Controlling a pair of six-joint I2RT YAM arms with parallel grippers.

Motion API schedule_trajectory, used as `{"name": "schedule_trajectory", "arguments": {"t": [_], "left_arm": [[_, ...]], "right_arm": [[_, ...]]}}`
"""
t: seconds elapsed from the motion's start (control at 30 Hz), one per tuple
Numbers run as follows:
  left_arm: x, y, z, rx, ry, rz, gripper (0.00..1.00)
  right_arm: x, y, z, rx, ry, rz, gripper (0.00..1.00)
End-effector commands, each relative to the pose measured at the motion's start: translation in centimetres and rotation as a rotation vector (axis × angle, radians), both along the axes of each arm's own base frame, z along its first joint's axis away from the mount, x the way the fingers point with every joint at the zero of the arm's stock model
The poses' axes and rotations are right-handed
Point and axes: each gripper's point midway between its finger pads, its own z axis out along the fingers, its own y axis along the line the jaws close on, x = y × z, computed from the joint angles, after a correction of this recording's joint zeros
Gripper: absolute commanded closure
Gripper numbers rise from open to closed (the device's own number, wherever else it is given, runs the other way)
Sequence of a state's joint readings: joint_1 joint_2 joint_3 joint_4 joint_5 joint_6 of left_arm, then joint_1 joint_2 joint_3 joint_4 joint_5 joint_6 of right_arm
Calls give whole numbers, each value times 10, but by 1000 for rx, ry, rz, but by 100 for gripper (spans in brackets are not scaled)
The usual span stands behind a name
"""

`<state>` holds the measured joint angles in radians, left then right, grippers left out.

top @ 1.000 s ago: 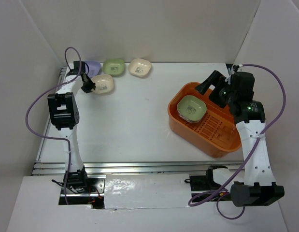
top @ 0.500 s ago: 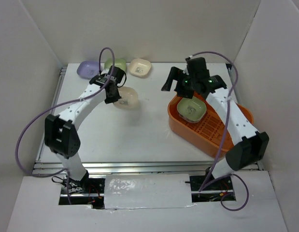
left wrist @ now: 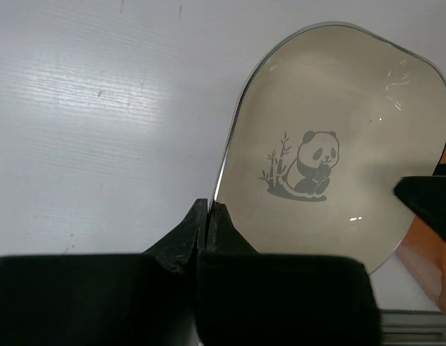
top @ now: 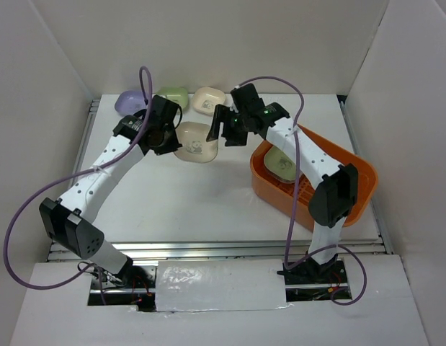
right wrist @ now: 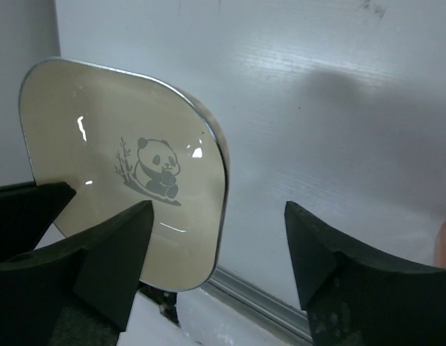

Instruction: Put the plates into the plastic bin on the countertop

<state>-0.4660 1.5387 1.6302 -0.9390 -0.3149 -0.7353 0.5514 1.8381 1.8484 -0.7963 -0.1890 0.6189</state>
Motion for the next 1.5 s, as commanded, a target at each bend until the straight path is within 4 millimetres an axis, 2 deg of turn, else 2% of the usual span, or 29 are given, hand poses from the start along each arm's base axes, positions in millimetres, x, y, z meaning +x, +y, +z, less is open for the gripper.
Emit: {"name": "schedule_trajectory", "arguments": {"t": [0.0,0.03,0.1,0.13,0.2,0.23,0.27,0.3,0.33,0.37,0.4,0.43,0.47,0.5,0.53,0.6,0.63,0.67,0.77,0.87,0.97,1.07,1.1,1.13,1.17,1.2,1.33,1.43,1.47], "left_arm": [[-3,-14,36,-90,-84,-61,100],[-4,-16,41,-107,-93,-72,100],[-5,-21,49,-134,-112,-90,99],[-6,-21,55,-147,-127,-99,95],[-9,-14,66,-146,-146,-59,29],[-7,-8,72,-135,-160,-28,1],[-4,0,85,-118,-199,-2,1],[-4,8,95,-115,-227,26,1],[-4,21,101,-103,-240,67,1],[-4,30,107,-100,-257,95,1],[-5,48,123,-108,-302,153,1],[-5,57,129,-111,-325,184,1],[-6,63,131,-107,-336,195,1],[-9,75,137,-110,-361,224,1],[-6,78,134,-100,-365,223,1],[-5,86,129,-97,-353,229,1],[-3,87,123,-89,-337,226,1],[0,88,110,-70,-302,218,1],[8,97,84,-46,-237,218,1],[19,91,64,-80,-185,153,1],[29,89,53,-123,-129,117,1],[37,94,46,-129,-106,118,1],[39,95,45,-128,-101,117,1],[41,97,45,-130,-101,122,1],[43,100,41,-131,-90,124,1],[44,102,40,-130,-88,127,1],[48,117,28,-115,-73,168,1],[55,130,14,-137,-57,219,1],[59,145,10,-159,-50,259,1]], "right_arm": [[-9,19,2,60,2,36,24],[-9,22,3,78,2,36,33],[-13,25,-5,102,25,51,43],[-15,24,-2,117,25,49,58],[-11,8,-4,94,23,-3,97],[-11,-3,14,101,-22,-41,100],[-3,-22,14,60,-47,-112,100],[-6,-39,17,27,-44,-155,100],[-3,-66,33,13,-83,-219,100],[-3,-87,36,-21,-89,-271,100],[-10,-116,46,-73,-120,-344,100],[-10,-147,41,-104,-108,-416,100],[-15,-165,39,-118,-105,-455,100],[-27,-183,51,-107,-133,-489,100],[-32,-212,35,-126,-97,-551,100],[-47,-238,39,-109,-119,-609,100],[-56,-249,18,-126,-78,-625,100],[-58,-268,13,-127,-73,-672,100],[-68,-295,-8,-140,-31,-714,100],[-66,-305,-24,-132,-5,-729,100],[-57,-304,-39,-117,24,-715,100],[-46,-298,-55,-87,61,-697,92],[-44,-295,-56,-74,64,-686,56],[-40,-293,-55,-63,68,-686,31],[-38,-287,-52,-37,71,-675,11],[-34,-284,-40,-26,42,-665,0],[-33,-280,18,6,-104,-671,0],[-50,-278,67,20,-210,-658,0],[-53,-277,77,22,-238,-655,0]]}}
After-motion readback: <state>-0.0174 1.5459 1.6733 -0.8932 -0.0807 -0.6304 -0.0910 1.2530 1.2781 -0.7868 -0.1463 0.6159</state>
